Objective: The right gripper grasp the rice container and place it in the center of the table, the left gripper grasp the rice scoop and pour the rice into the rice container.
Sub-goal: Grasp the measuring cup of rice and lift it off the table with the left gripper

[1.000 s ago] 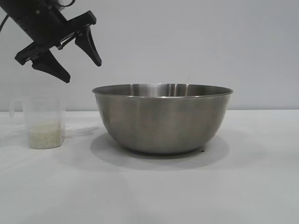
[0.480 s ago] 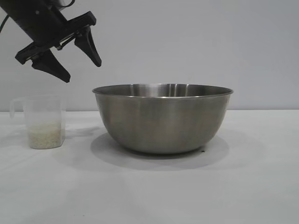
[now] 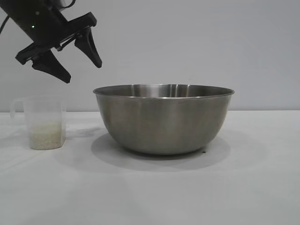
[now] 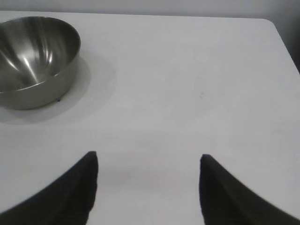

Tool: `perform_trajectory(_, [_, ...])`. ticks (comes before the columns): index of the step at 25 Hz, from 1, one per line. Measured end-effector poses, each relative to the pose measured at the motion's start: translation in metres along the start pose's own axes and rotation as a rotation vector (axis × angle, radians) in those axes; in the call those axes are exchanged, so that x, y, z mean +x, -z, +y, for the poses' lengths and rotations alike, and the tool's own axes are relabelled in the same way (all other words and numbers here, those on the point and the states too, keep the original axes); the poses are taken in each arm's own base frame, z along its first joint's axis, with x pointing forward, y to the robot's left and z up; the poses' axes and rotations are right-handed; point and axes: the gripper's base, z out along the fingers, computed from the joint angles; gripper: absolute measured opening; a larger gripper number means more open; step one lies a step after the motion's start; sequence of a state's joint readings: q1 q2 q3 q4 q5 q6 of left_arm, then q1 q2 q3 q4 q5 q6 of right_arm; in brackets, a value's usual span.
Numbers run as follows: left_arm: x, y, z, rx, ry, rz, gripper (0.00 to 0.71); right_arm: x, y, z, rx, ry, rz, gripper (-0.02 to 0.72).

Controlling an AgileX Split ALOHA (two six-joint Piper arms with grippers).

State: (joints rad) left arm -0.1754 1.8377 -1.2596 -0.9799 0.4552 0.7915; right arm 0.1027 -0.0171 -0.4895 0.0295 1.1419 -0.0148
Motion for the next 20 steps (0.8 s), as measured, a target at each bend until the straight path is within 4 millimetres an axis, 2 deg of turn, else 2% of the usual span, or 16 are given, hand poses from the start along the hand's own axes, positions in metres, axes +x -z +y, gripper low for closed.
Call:
perform_trajectory(1, [-0.003,0.009,-0.002,0.012,-0.010,-0.003,0.502,0.000,0.000,0.000,0.000,0.000,0.000,0.290])
perform_trajectory(4, [-0.013,0.039,-0.012,0.037,-0.042,-0.015,0.502,0.000,0.000,0.000,0.000,0.000,0.000,0.289])
perform_trajectory(5, [-0.015,0.049,-0.016,0.039,-0.068,-0.012,0.502,0.000,0.000,0.000,0.000,0.000,0.000,0.232])
perform_trajectory(10, [-0.012,0.092,-0.031,0.010,-0.151,0.083,0.502,0.000,0.000,0.000,0.000,0.000,0.000,0.235])
perform_trajectory(16, [0.000,0.133,-0.028,-0.186,-0.124,0.233,0.502,0.000,0.000,0.000,0.000,0.000,0.000,0.235])
perform_trajectory(20, [0.007,0.154,-0.030,-0.247,-0.117,0.300,0.502,0.000,0.000,0.000,0.000,0.000,0.000,0.235])
